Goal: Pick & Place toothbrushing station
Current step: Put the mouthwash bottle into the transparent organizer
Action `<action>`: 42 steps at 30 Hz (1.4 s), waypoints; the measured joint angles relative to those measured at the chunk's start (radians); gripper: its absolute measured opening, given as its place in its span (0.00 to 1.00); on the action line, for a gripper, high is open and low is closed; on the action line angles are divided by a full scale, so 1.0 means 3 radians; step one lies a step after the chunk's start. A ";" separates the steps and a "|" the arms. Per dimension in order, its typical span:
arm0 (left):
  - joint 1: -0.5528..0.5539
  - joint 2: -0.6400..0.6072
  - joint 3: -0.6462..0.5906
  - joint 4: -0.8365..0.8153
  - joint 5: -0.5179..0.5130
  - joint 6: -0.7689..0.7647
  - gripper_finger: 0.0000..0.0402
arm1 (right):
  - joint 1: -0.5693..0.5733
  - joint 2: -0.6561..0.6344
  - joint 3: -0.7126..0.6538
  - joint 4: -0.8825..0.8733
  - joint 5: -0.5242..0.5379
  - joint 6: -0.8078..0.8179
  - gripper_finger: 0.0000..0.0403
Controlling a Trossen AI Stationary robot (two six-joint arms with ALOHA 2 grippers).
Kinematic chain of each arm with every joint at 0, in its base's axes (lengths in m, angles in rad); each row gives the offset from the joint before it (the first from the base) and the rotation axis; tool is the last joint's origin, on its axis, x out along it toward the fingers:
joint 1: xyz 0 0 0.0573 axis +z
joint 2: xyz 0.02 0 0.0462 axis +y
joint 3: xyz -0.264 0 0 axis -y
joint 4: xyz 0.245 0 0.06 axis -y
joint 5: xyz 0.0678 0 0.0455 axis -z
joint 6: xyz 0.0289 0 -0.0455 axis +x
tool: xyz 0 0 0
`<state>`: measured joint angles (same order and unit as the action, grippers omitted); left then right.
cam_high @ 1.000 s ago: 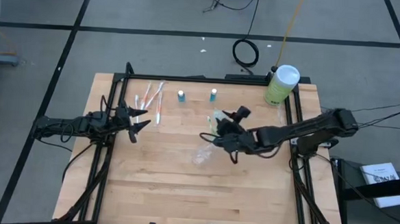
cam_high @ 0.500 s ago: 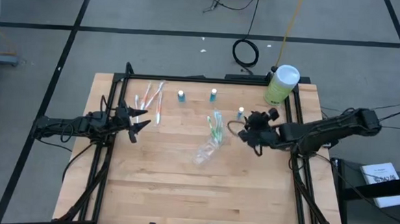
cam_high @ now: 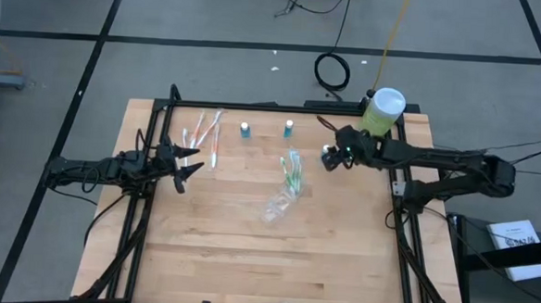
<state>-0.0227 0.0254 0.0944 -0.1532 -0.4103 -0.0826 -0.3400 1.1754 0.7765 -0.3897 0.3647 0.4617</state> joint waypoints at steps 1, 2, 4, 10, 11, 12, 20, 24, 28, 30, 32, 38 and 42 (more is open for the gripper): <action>-0.0001 0.0001 0.0000 0.0000 0.0000 0.0000 0.58 | -0.0041 0.0049 0.0000 0.0007 0.0003 -0.0026 0.49; 0.0000 0.0000 0.0000 0.0000 0.0000 0.0000 0.58 | -0.0081 0.0100 0.0000 0.0020 -0.0007 -0.0034 0.49; -0.0001 0.0000 0.0000 0.0000 0.0000 0.0000 0.58 | -0.0136 0.0192 0.0000 0.0073 -0.0072 -0.0034 0.49; 0.0000 0.0001 0.0000 0.0000 0.0000 0.0000 0.58 | -0.0161 0.0413 0.0006 0.0313 -0.0184 -0.0037 0.48; -0.0001 0.0001 0.0000 0.0000 0.0000 0.0000 0.58 | -0.0161 0.0438 0.0006 0.0359 -0.0185 -0.0039 0.48; -0.0001 0.0001 0.0000 0.0000 -0.0001 0.0000 0.58 | -0.0161 0.0452 0.0006 0.0390 -0.0185 -0.0043 0.48; 0.0000 0.0000 0.0000 0.0000 0.0000 0.0000 0.58 | -0.0163 0.0431 -0.0004 0.0359 -0.0186 -0.0048 0.48; 0.0000 0.0001 0.0000 0.0000 -0.0001 0.0000 0.58 | -0.0153 0.0437 -0.0004 0.0287 -0.0248 -0.0123 0.48; -0.0001 0.0000 0.0000 0.0000 0.0000 0.0000 0.58 | -0.0150 0.0438 0.0000 -0.0047 -0.0505 -0.0454 0.48; -0.0001 0.0001 0.0000 0.0000 0.0000 0.0000 0.58 | -0.0150 0.0438 0.0000 -0.0148 -0.0607 -0.0704 0.48; -0.0001 0.0001 0.0000 0.0000 0.0000 0.0000 0.58 | -0.0155 0.0437 0.0000 -0.0240 -0.0702 -0.0877 0.48; -0.0001 0.0001 0.0000 0.0000 -0.0001 0.0000 0.58 | -0.0154 0.0438 0.0000 -0.0349 -0.0471 -0.1414 0.48; 0.0000 0.0001 0.0000 0.0000 0.0000 0.0000 0.58 | -0.0209 0.0436 0.0000 -0.0348 -0.0177 -0.1983 0.48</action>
<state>-0.0228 0.0257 0.0945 -0.1532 -0.4103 -0.0826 -0.4026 1.3062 0.7765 -0.4942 0.3115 -0.1331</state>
